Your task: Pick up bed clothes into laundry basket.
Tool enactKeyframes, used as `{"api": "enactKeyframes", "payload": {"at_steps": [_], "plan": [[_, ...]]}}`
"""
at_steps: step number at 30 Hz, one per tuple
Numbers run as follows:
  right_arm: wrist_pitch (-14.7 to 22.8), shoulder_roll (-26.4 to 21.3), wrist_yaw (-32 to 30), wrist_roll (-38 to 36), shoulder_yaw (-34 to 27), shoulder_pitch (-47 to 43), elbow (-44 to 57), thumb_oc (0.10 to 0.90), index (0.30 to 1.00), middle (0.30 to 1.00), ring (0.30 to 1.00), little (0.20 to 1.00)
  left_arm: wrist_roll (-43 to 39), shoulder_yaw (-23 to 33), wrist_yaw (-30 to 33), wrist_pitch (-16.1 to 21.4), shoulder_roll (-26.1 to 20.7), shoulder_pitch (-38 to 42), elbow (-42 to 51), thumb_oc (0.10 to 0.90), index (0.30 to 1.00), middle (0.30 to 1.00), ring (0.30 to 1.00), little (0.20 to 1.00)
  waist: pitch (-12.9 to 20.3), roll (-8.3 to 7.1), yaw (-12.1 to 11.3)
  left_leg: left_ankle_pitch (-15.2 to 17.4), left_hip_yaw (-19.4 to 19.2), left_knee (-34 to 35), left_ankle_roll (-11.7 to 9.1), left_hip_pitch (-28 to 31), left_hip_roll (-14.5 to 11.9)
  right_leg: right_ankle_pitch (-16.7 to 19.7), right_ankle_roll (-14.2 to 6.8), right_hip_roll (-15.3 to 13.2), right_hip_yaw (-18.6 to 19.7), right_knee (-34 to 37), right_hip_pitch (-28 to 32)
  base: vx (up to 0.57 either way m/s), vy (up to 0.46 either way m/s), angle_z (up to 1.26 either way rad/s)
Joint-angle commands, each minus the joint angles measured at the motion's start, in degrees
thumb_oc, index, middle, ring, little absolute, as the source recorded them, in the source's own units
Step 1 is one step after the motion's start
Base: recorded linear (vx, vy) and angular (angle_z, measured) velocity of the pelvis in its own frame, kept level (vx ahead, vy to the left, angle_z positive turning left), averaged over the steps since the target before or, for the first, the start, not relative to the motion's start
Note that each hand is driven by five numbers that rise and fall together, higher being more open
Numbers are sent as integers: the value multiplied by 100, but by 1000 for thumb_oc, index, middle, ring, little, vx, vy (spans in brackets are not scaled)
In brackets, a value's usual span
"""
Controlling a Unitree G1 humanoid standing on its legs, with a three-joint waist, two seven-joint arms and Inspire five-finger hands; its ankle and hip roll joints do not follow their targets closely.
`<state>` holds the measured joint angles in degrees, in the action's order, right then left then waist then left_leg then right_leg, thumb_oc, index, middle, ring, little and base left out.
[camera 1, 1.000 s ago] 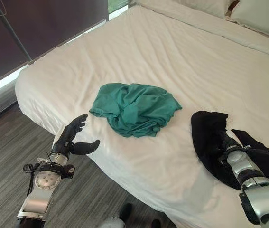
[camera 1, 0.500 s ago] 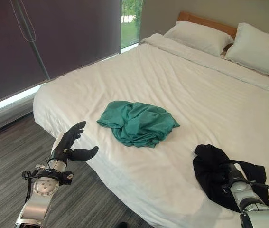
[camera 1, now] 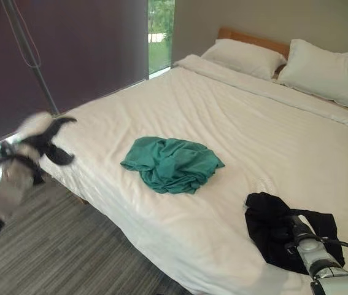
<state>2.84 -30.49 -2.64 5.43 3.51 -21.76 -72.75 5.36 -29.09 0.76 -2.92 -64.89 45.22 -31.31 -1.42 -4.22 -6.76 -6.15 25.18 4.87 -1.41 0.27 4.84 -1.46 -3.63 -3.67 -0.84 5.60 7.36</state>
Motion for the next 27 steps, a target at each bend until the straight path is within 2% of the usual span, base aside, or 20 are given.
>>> {"api": "enactKeyframes", "payload": {"at_steps": [1,2,7,9,11,12,14,15,16,17,18,19,22,23,25,27], "plan": [[-740,121,535,182,854,1232,-614,400,300,300,300,300,560,-670,328,149,760,2205,-874,800,900,900,900,900,-33,571,574,60,166,13,164,56,311,654,31,398,185,-60,-425,20,35,-11],[-739,136,535,182,834,1233,-616,400,300,300,300,300,552,-729,335,161,781,2269,-916,800,900,900,900,900,-37,554,556,61,164,13,164,54,310,655,31,398,186,-60,-428,23,43,-14],[-735,367,526,357,1222,1303,-672,400,300,300,300,300,994,-1262,428,-22,1834,3195,-3016,800,900,900,900,900,-20,401,813,161,-148,13,238,10,215,736,-11,437,504,-60,-566,13,44,-29],[-726,376,532,388,1282,1305,-676,400,300,300,300,300,1119,-1347,415,-41,1920,3288,-3307,800,900,900,900,900,-20,367,839,184,-216,13,253,0,197,753,-15,454,596,-60,-603,8,42,-45],[-683,425,533,421,1379,1441,-618,400,300,300,300,300,1294,-1362,427,-80,1973,3385,-3899,800,900,900,900,900,-35,248,941,235,-390,13,284,-32,130,807,-28,508,794,-60,-693,10,47,-53],[-684,427,532,421,1377,1443,-616,400,300,300,300,300,1293,-1368,428,-75,1976,3391,-3907,800,900,900,900,900,-33,245,929,237,-401,13,285,-33,128,809,-28,510,806,-60,-696,20,41,-48],[-615,421,522,403,1407,1593,-566,400,300,300,300,300,1681,-1567,486,-128,1864,3568,-4143,800,900,900,900,900,-72,104,1016,266,-538,13,302,-95,63,849,-39,573,953,-60,-819,-3,35,-37],[-616,424,522,403,1406,1594,-565,400,300,300,300,300,1680,-1571,486,-127,1865,3572,-4146,800,900,900,900,900,-67,101,1006,267,-548,13,302,-101,62,851,-39,575,963,-60,-826,-48,36,-36],[-572,433,507,354,1423,1658,-531,400,300,300,300,300,1815,-1651,525,-151,1768,3640,-4255,800,900,900,900,900,-141,-10,1063,263,-616,13,318,-178,21,902,-47,618,1044,-60,-935,-37,18,-32],[-573,437,507,353,1422,1657,-531,400,300,300,300,300,1814,-1658,525,-150,1768,3646,-4258,800,900,900,900,900,-133,-14,1053,264,-628,13,319,-188,19,906,-47,620,1055,-60,-947,-91,28,-24],[-547,466,483,291,1430,1717,-490,400,300,300,300,300,1642,-1518,568,-127,1716,3534,-4223,800,900,900,900,900,-227,-136,1102,246,-678,13,329,-289,-11,969,-51,662,1116,-60,-1078,-53,11,-10],[-548,464,482,290,1434,1718,-489,400,300,300,300,300,1642,-1513,568,-128,1713,3526,-4218,800,900,900,900,900,-218,-134,1101,246,-682,13,329,-296,-12,971,-52,662,1120,-60,-1086,-76,6,-6],[-527,558,498,313,1514,1766,-431,400,300,300,300,300,1425,-1309,355,23,1754,2990,-4163,800,900,900,900,900,-374,-344,1185,213,-741,13,346,-470,-55,1048,-77,711,1197,-60,-1298,-52,22,-15],[-527,554,498,313,1519,1770,-430,400,300,300,300,300,1426,-1300,356,24,1751,2978,-4158,800,900,900,900,900,-365,-340,1186,214,-745,13,346,-473,-55,1048,-78,711,1201,-60,-1302,-57,59,-23],[-421,600,522,444,1690,1681,-107,400,300,300,300,300,1636,-1190,93,228,2102,2059,-4024,800,900,900,900,900,-528,-490,1263,222,-814,13,347,-581,-63,1087,-82,754,1306,-60,-1458,-58,55,-23],[-392,611,523,455,1752,1634,20,400,300,300,300,300,1651,-1155,81,255,2254,1876,-3962,800,900,900,900,900,-562,-523,1277,220,-821,13,346,-608,-64,1093,-80,755,1317,-60,-1482,-21,17,-14]]}}
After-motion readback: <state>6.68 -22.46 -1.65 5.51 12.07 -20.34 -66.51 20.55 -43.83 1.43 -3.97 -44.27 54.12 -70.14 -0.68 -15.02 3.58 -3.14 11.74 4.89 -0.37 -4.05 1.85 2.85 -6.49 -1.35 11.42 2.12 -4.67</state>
